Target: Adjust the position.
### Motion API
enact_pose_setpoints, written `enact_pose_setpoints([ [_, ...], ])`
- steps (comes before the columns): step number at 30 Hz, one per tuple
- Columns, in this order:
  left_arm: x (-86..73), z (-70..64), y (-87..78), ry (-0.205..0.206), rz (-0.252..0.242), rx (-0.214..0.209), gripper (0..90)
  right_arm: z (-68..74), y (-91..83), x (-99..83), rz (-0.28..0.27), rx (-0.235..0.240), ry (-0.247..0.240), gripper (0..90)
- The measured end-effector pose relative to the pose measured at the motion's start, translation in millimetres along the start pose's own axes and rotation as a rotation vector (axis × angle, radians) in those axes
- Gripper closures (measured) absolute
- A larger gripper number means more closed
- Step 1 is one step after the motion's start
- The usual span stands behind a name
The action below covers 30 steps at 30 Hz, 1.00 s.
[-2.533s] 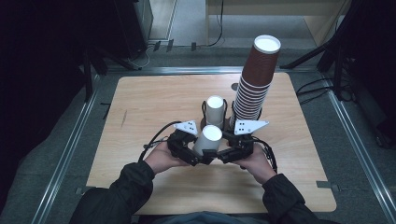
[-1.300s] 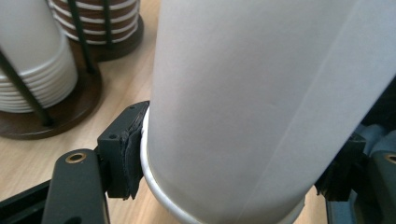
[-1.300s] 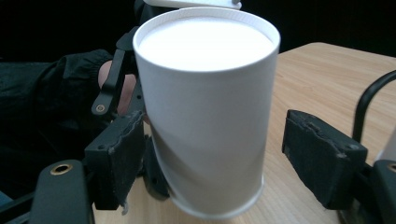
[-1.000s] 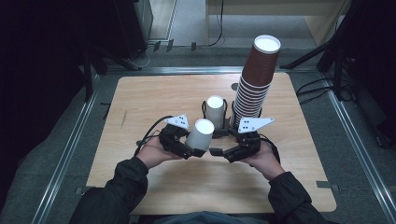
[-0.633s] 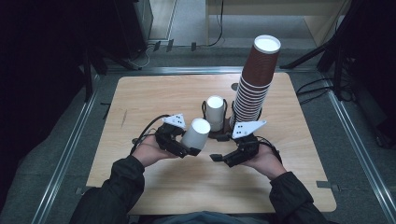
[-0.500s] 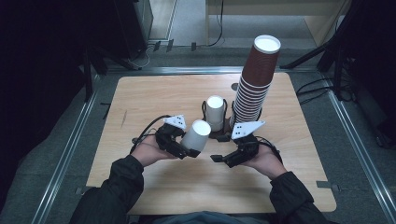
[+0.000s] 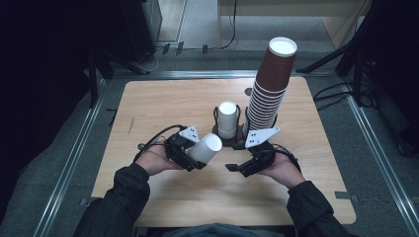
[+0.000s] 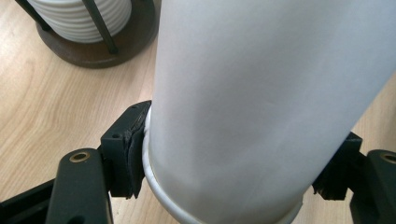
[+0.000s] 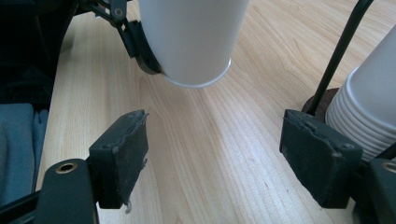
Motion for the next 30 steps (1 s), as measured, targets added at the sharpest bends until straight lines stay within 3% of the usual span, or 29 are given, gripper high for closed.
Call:
enact_pose_setpoints([
  [7,1.5,-5.9,13.8,0.016,0.046,-0.011,26.8,-0.9,1.7,4.5,-0.013,-0.014,-0.008,23.8],
  [14,5.9,-14.4,24.7,0.043,0.071,-0.036,26.8,7.8,4.3,12.0,-0.03,0.021,-0.051,23.8],
  [20,8.4,-21.8,30.6,0.063,0.087,-0.056,26.8,12.9,7.6,20.4,-0.047,0.036,-0.059,24.2],
  [30,9.4,-27.6,33.2,0.085,0.093,-0.07,27.0,19.3,10.2,21.3,-0.029,0.073,-0.084,33.5],
])
Point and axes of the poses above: each handheld gripper's, and its own axes: y roughly forward along the jaws, x roughly out of its top, z roughly to its left, the point moved 6 cm from there along y, roughly forward along the jaws, and after that the axes turned 3 degrees about -z, right-handed, at the moved point
